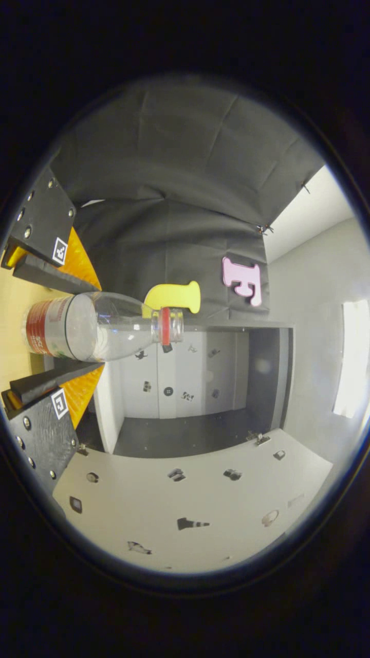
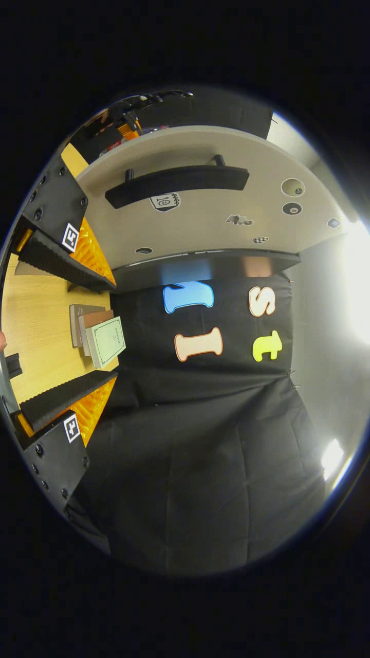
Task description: Open the cabinet door with the right hand, grasp the bottle in the cabinet with the left hand and place it on the coaster, then close the cabinet door with the right hand.
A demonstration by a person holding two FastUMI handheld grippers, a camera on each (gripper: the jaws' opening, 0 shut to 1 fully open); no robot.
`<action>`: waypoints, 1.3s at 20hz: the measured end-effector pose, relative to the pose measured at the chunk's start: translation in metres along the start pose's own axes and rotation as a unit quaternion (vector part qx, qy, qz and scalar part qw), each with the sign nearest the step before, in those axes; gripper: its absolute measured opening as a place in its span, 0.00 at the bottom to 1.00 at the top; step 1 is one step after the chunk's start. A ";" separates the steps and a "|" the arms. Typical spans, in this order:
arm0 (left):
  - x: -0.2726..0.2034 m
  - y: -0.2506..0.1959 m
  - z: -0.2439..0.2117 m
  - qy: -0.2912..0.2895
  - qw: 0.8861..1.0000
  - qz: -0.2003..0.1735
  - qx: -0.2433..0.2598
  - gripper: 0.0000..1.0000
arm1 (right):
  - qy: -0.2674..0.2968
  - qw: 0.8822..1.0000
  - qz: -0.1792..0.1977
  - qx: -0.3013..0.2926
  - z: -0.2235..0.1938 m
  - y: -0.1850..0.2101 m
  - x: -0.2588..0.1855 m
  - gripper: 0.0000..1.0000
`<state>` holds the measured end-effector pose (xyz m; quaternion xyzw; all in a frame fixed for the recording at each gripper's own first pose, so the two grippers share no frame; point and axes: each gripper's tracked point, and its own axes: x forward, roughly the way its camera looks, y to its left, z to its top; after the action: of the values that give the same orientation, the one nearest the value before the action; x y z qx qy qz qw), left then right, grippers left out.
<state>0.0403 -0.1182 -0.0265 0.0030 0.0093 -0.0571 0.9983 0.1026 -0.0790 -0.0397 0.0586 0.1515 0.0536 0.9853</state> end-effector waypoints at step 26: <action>-0.072 0.025 -0.226 0.116 0.991 0.028 -0.062 0.72 | 0.020 0.999 -0.035 -0.002 -0.041 -0.014 -0.044 0.98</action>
<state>-0.0330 -0.0838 -0.2508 -0.0523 0.1281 -0.0279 0.9900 0.0498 -0.0945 -0.0675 0.0499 0.1726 0.0208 0.9835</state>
